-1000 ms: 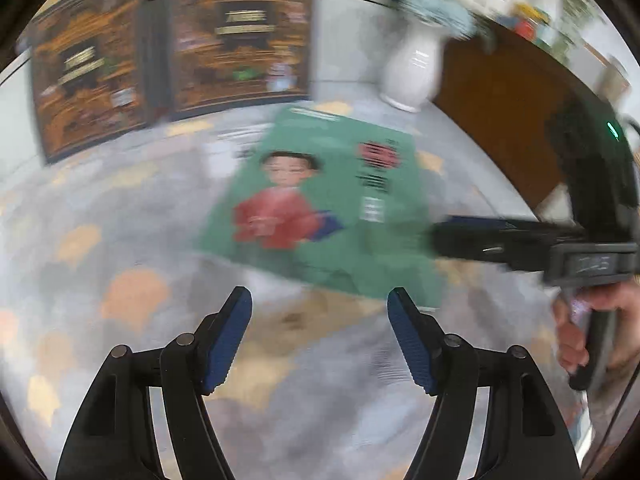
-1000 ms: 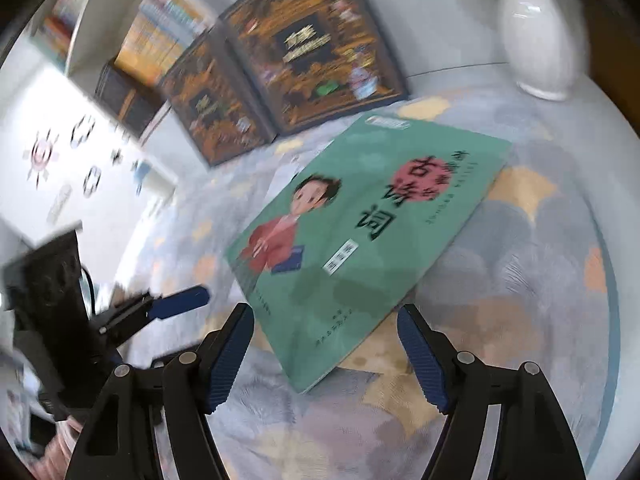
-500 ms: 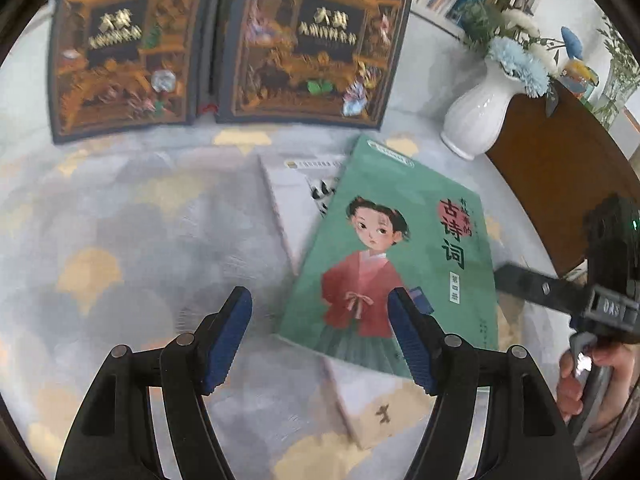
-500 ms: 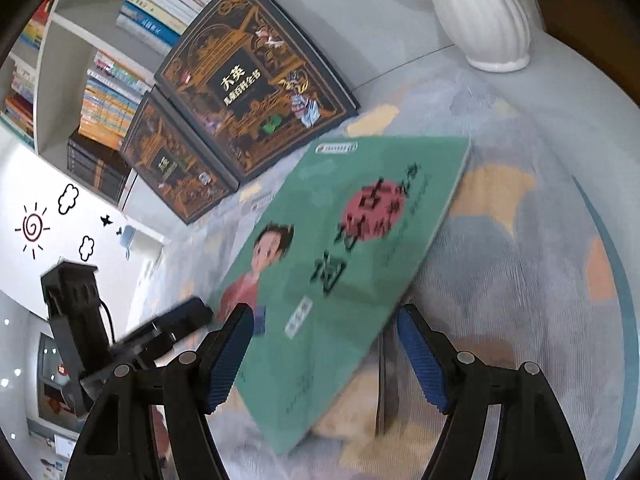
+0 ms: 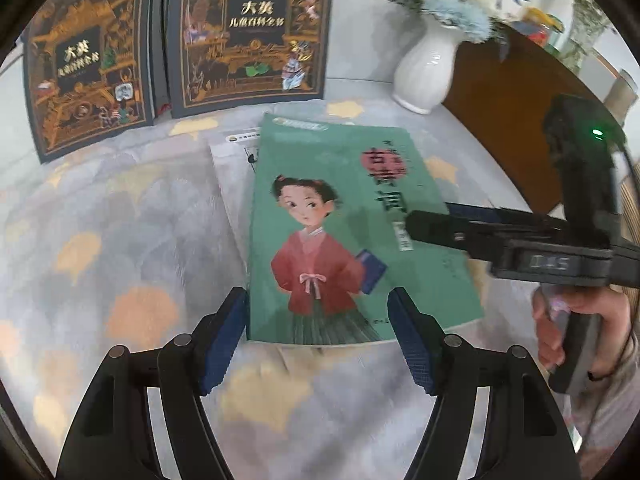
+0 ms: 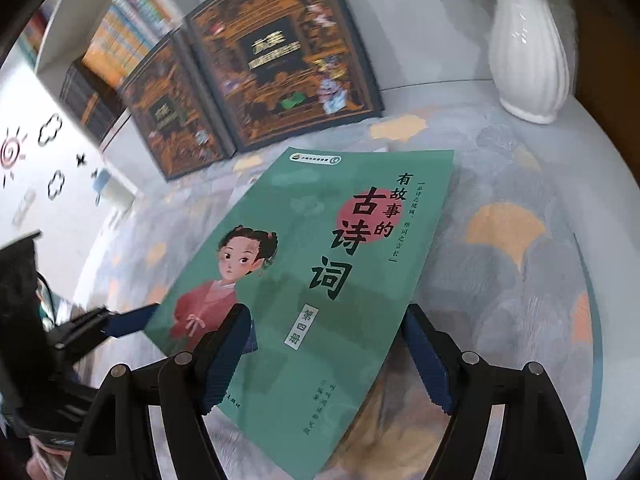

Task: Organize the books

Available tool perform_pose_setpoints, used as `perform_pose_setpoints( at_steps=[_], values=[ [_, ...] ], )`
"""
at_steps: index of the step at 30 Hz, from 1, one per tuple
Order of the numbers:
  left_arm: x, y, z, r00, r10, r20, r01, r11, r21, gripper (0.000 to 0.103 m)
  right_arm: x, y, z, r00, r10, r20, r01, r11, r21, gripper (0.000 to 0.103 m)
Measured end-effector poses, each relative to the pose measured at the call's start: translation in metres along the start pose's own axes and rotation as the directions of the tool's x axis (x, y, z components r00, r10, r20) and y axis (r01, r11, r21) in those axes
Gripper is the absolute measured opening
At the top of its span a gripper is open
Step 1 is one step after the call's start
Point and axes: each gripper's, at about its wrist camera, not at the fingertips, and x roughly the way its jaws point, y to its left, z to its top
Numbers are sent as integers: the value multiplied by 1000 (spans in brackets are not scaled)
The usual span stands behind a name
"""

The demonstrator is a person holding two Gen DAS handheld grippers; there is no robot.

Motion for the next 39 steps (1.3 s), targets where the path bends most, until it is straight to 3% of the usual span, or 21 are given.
perform_pose_setpoints(
  at_steps=[8, 12, 16, 20, 25, 31, 34, 36, 39],
  values=[
    [-44, 12, -48, 998, -58, -39, 56, 997, -46, 69, -17, 29, -50, 996, 85, -1, -85, 996, 1, 77],
    [-62, 15, -76, 997, -49, -54, 46, 998, -47, 69, -28, 52, -80, 992, 126, 11, -126, 992, -5, 77],
    [-85, 18, -110, 998, -22, -57, 20, 999, -35, 69, -26, 81, -109, 988, 154, -32, -155, 987, -48, 78],
    [-117, 27, -152, 997, -61, -49, 58, 996, -66, 69, -12, 108, -124, 976, 198, -91, -205, 975, -83, 79],
    [-133, 42, -188, 996, -74, -56, 68, 993, -100, 69, 12, 132, -127, 944, 299, -137, -315, 942, -116, 80],
    [-114, 87, -187, 997, -56, -44, 44, 972, -231, 68, 11, 120, -134, 887, 421, -188, -435, 899, -39, 77],
    [-106, 103, -185, 992, -121, -24, 109, 951, -290, 63, 6, 103, -139, 836, 489, -248, -502, 865, 11, 72],
    [-101, 117, -180, 984, -174, 26, 172, 920, -353, 62, 7, 96, -141, 825, 503, -258, -515, 857, 23, 59],
    [-93, 124, -172, 979, -196, 59, 203, 905, -373, 56, 15, 91, -134, 808, 526, -267, -529, 846, 64, 55]
  ],
)
